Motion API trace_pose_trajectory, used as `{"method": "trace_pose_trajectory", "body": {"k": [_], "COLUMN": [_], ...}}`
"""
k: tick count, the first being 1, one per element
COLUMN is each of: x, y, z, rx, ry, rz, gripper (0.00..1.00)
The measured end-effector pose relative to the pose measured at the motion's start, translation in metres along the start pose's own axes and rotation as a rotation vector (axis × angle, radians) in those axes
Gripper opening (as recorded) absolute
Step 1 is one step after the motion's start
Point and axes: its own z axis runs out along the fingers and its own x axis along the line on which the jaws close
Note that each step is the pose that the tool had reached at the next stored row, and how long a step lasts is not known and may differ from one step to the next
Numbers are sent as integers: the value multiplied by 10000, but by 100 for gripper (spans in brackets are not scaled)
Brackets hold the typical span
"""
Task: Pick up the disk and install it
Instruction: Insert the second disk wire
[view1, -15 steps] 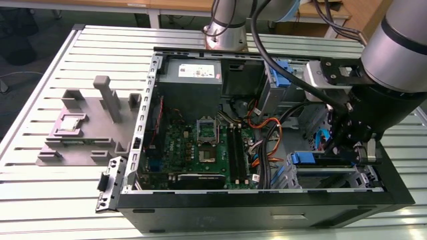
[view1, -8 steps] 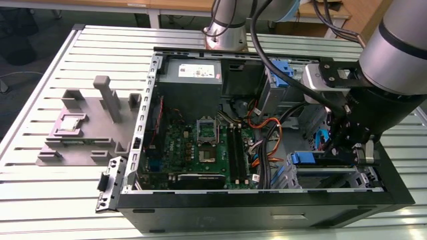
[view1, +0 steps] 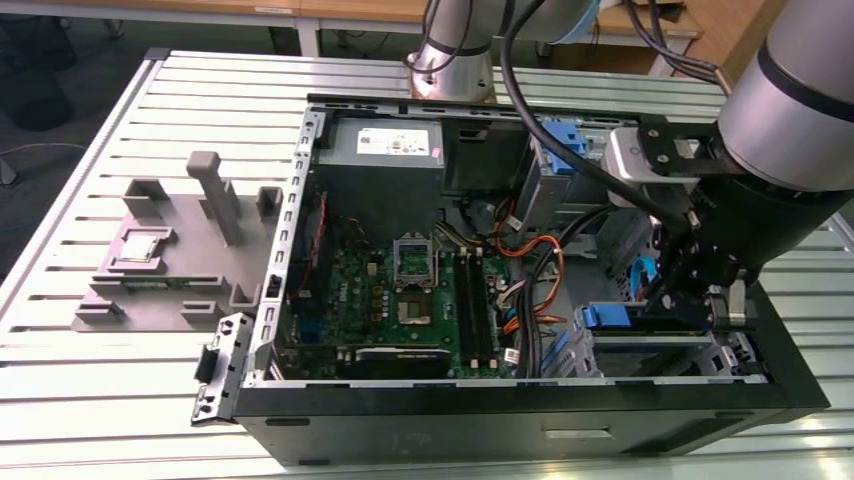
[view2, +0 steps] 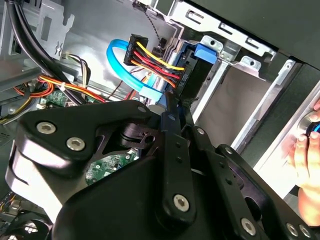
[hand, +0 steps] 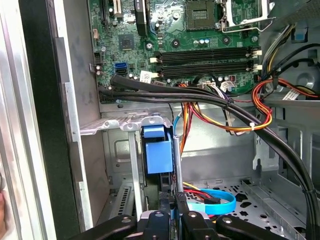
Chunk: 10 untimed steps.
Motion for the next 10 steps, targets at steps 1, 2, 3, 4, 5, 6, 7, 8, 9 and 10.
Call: {"method": "trace_pose_trajectory", "body": {"k": [1,2,3,4,5,6,7,8,9,10], "x": [1,4,7,13,20,27,34,38,38,39], "y": [0,1,1,1,0,-1,-2,-2,-2,-1], "z": [1,2,4,5,5,7,7,8,9,12], "rx": [-1,-3,-7,-11,-14,-17,-20,-21,-21,-22], "ry": [-13,-37,-69,-104,-135,-161,-181,-191,-194,-196], "rz": [1,4,9,15,18,20,22,24,24,25], "gripper": [16,16,16,16,16,16,16,16,16,16]}}
